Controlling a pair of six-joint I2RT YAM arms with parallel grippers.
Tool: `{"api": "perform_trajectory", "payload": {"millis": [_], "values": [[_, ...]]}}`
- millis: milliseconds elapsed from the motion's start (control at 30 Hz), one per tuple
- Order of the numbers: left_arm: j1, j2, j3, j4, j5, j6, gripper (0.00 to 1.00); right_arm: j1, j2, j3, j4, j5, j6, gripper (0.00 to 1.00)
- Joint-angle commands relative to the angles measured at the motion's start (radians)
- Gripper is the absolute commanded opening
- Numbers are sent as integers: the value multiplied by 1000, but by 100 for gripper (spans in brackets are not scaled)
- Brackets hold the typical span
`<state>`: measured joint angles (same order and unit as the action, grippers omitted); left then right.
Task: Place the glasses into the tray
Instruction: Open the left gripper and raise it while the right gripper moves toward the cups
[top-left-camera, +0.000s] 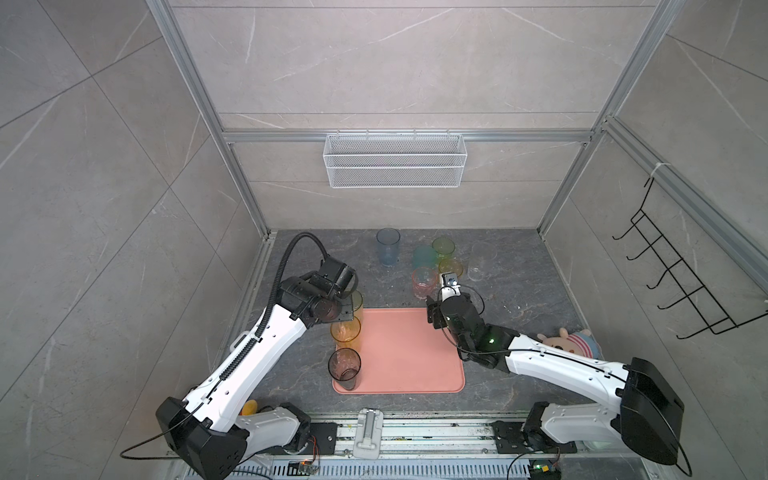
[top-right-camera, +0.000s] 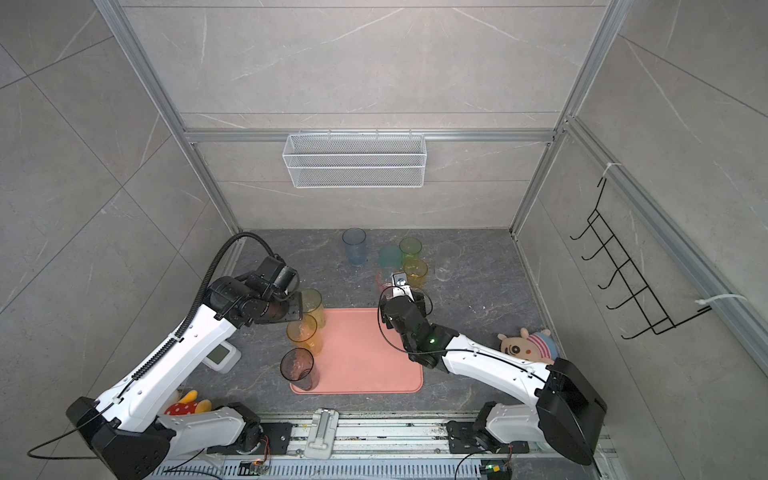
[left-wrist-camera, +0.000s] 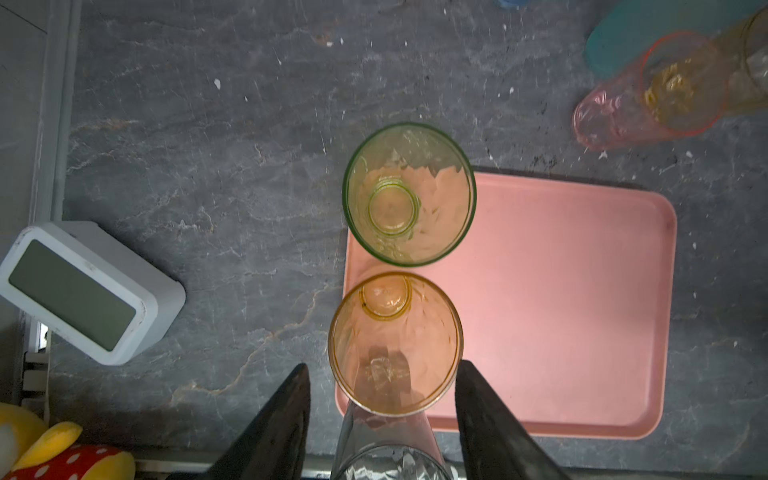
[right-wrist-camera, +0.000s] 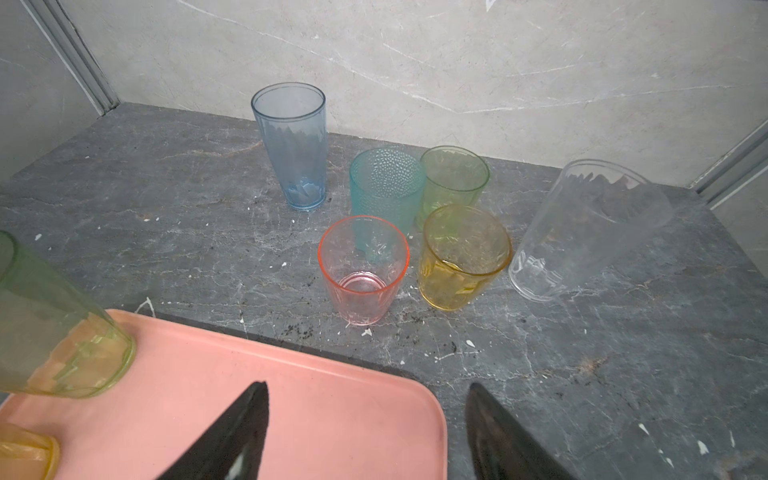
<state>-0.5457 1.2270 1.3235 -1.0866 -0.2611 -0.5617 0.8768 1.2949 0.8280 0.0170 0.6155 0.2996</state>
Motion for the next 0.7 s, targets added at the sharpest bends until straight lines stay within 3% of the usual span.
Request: {"api": "perform_trajectory", "payload": {"millis": [0, 233, 400, 667], "values": [[50, -47, -29, 132, -26, 86, 62, 5, 19, 124, -153, 35, 68, 76], [154, -157, -150, 217, -32, 159, 73, 4, 137, 359, -300, 62, 78, 78], [165, -242, -233, 223, -110, 160, 83, 4, 244, 525, -336, 64, 55, 80], [165, -345, -310, 276, -85, 177, 91, -23, 381, 715, -334, 61, 12, 84]]}}
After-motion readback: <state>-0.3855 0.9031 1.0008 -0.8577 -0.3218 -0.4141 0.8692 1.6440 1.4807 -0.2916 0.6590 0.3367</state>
